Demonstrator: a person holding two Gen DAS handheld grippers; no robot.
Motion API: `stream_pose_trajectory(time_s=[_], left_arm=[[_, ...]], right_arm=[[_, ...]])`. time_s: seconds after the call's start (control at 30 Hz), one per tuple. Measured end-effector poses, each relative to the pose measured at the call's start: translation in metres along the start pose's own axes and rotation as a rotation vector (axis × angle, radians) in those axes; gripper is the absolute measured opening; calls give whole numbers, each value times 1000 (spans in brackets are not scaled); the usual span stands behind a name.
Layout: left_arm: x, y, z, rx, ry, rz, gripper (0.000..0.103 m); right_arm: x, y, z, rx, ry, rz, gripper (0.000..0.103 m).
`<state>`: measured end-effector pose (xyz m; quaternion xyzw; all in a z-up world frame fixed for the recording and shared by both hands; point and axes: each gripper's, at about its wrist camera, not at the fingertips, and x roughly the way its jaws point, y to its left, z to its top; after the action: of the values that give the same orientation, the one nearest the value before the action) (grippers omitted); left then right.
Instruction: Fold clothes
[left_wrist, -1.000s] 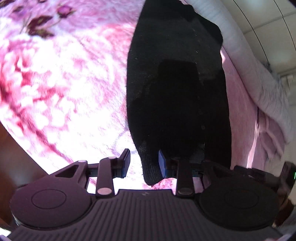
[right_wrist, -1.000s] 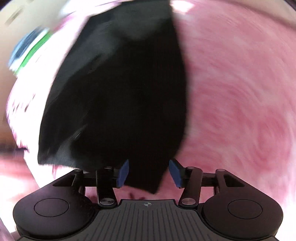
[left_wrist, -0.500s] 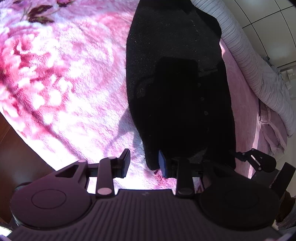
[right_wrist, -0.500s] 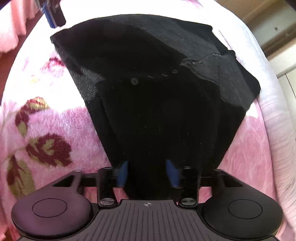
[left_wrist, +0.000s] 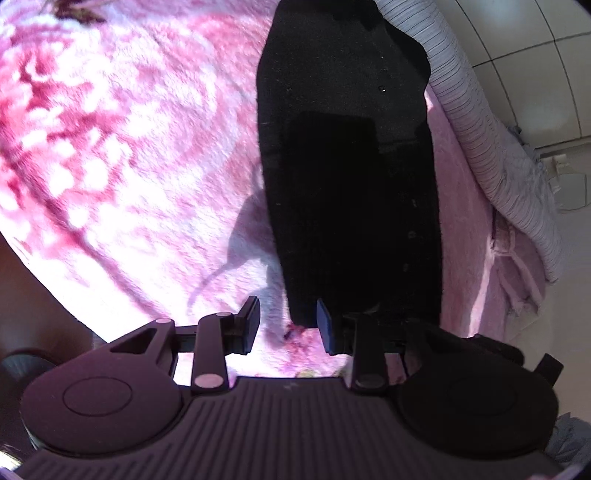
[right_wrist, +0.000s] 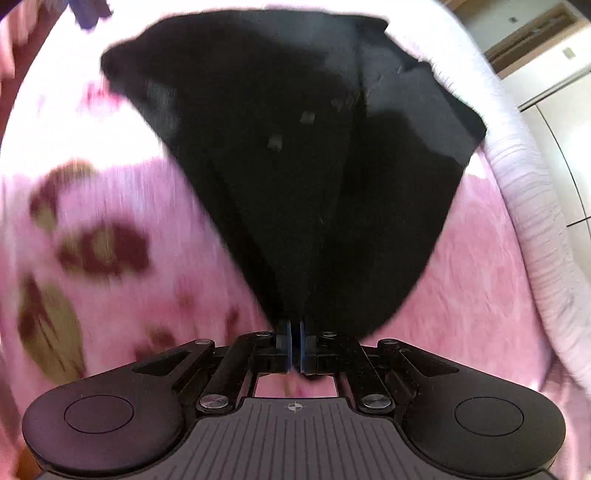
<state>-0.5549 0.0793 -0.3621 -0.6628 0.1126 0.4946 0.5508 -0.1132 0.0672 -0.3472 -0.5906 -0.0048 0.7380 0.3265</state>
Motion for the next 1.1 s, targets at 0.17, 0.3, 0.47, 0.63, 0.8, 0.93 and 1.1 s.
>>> stream_pose_trajectory(time_s=[0.17, 0.3, 0.47, 0.63, 0.8, 0.93, 1.1], left_arm=[[6, 0, 2, -45, 5, -31, 33], [6, -13, 2, 14, -5, 11, 37], [5, -29, 1, 87, -18, 63, 37], [4, -45, 0, 161, -31, 116, 37], [15, -98, -30, 699, -16, 266, 39], [39, -141, -75, 1325, 22, 374, 40], [68, -140, -104, 1587, 24, 420, 40]], right_arm=[[0, -26, -5, 140, 130, 79, 44], [-13, -49, -12, 236, 106, 76, 44], [-23, -19, 0, 29, -24, 15, 44], [-4, 3, 15, -55, -47, -18, 44], [-11, 1, 10, -37, -29, -16, 44], [-12, 2, 3, -72, -8, -17, 44], [-6, 3, 5, -111, -39, -33, 44]])
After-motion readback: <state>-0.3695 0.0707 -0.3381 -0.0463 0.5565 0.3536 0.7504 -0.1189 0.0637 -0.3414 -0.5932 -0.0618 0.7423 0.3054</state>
